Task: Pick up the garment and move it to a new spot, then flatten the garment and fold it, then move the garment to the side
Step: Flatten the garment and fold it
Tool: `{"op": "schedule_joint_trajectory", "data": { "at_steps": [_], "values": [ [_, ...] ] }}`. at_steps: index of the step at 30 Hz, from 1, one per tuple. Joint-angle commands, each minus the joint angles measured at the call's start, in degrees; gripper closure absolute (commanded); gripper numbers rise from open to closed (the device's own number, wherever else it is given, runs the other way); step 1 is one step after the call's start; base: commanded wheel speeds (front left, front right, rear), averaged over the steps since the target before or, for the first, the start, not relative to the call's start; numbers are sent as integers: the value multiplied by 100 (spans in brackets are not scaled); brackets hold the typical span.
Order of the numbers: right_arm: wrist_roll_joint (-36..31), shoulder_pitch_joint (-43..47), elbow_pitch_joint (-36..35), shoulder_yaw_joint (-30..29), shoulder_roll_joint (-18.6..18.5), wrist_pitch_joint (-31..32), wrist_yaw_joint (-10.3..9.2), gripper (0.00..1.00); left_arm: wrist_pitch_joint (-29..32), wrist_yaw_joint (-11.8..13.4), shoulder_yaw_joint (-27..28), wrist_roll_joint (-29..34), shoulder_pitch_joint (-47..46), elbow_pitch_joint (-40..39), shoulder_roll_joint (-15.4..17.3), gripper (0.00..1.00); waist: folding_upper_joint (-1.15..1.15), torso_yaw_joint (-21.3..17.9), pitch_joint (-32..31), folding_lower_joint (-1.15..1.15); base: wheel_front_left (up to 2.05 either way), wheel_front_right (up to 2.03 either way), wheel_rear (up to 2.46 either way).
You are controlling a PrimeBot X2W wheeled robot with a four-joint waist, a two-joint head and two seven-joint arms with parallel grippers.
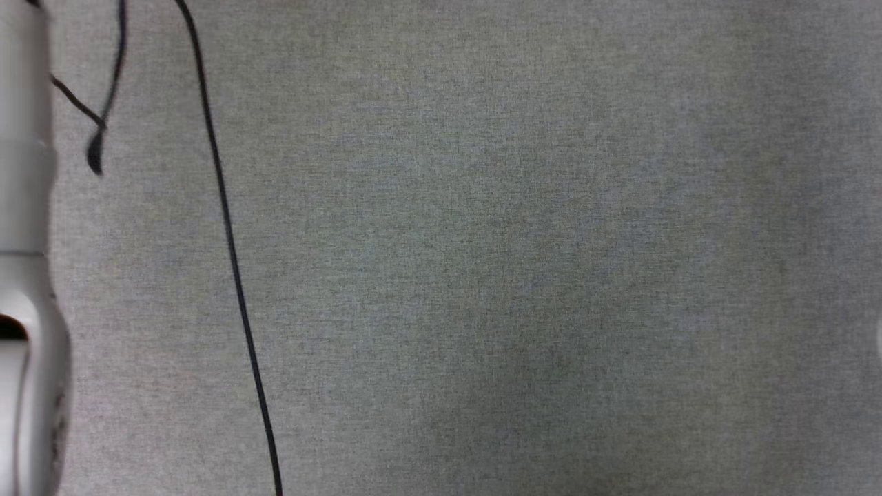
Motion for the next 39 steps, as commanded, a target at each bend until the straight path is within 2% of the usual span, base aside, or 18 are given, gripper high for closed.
{"op": "schedule_joint_trajectory", "data": {
  "at_steps": [1,7,11,18,23,29,34,39],
  "values": [
    [51,128,131,3,41,-76,-4,100,-85,-45,9,-53,137,124,-39,100,0,12,6,-1,0,0,0],
    [211,637,819,63,64,-437,-4,100,-334,-201,-60,-270,583,827,-287,100,0,115,-95,-1,0,0,0],
    [450,1310,1160,143,8,-736,-4,100,-578,-272,-50,-424,1172,1199,-441,100,0,196,-423,-1,0,0,0],
    [971,2618,1302,434,-123,-1123,-4,100,-774,-328,77,-626,2386,1255,-486,100,0,224,-1034,-1,0,0,0],
    [1354,3527,935,681,-300,-1215,-4,100,-785,-333,323,-525,3369,609,-407,100,0,230,-1442,-1,0,0,0],
    [1658,4743,125,701,-532,-1127,-4,100,-788,-201,660,-262,4723,-448,-398,100,0,221,-1895,-1,0,0,0],
    [1626,5933,-680,441,-614,-852,-4,100,-788,-5,679,-121,5852,-1165,-360,100,0,178,-2206,-1,0,0,0],
    [1413,7198,-1597,-153,-511,-486,-7,100,-637,326,732,-150,6987,-2011,-310,100,0,173,-2485,-1,0,0,0]
  ]
}}
